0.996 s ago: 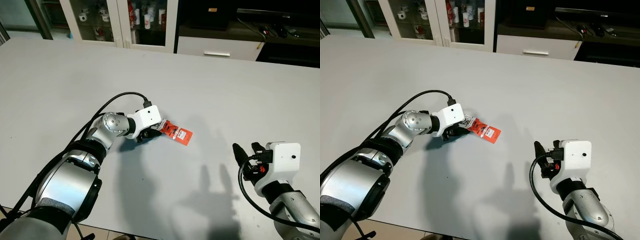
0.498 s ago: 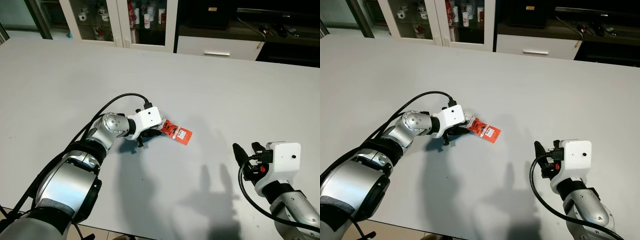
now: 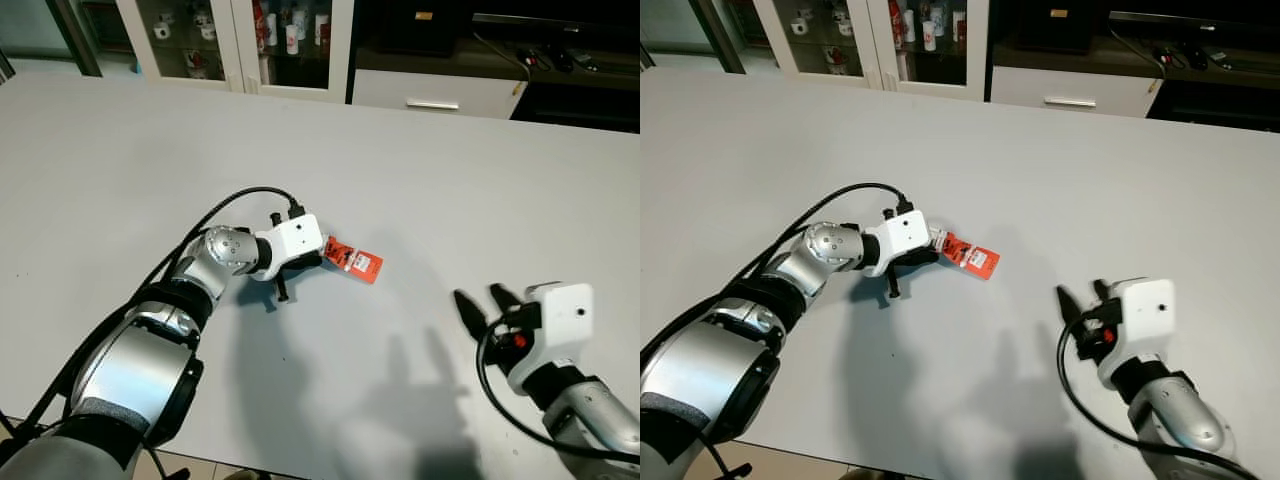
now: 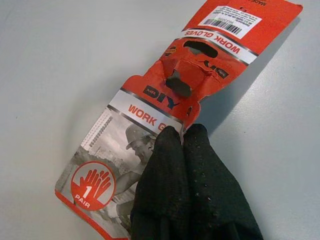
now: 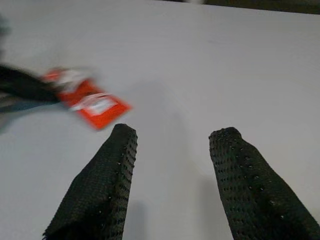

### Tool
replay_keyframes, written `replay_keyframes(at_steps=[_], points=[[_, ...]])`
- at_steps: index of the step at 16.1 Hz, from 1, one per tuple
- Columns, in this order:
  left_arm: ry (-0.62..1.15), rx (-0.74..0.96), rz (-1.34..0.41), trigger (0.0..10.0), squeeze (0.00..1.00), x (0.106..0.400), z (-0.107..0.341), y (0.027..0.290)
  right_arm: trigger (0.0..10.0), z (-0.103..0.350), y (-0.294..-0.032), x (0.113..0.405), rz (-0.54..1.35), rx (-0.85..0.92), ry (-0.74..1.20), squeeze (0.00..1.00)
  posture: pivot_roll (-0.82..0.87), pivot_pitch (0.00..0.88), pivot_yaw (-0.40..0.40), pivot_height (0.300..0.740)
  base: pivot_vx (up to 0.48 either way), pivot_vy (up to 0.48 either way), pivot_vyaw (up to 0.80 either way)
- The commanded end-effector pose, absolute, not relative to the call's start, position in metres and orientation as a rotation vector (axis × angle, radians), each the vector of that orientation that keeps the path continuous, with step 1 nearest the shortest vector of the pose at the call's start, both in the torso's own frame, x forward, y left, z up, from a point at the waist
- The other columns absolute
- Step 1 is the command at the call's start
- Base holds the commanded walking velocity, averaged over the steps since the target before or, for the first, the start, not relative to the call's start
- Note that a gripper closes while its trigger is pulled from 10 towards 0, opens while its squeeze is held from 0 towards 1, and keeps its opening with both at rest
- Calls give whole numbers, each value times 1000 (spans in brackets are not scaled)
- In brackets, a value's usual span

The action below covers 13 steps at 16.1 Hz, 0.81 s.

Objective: Picking trash to rubbish bin

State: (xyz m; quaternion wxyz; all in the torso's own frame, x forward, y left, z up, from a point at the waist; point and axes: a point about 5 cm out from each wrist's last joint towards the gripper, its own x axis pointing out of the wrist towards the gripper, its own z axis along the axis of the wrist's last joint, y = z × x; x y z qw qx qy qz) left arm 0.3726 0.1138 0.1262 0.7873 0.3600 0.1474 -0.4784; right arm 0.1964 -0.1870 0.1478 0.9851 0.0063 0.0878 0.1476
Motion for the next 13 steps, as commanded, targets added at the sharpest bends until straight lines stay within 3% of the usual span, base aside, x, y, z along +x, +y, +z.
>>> replay_keyframes(at_steps=[1,4,6,10,13], points=[[463,759,-1026,0,0,361,99,132,10000,149,-179,191,414,39,185,0,-227,115,10,740,0,0,0],[419,662,-964,0,0,365,106,142,10000,146,-173,192,489,57,188,0,-197,89,40,740,0,0,0],[318,440,-856,0,0,372,123,157,10000,140,-164,200,504,99,167,0,-153,56,55,740,0,0,0],[186,313,-791,0,0,371,136,177,10000,132,-152,205,548,127,162,0,-114,24,44,740,0,0,0],[-91,145,-719,0,0,355,171,176,10000,132,-158,220,446,120,132,0,-81,0,23,740,0,0,0]])
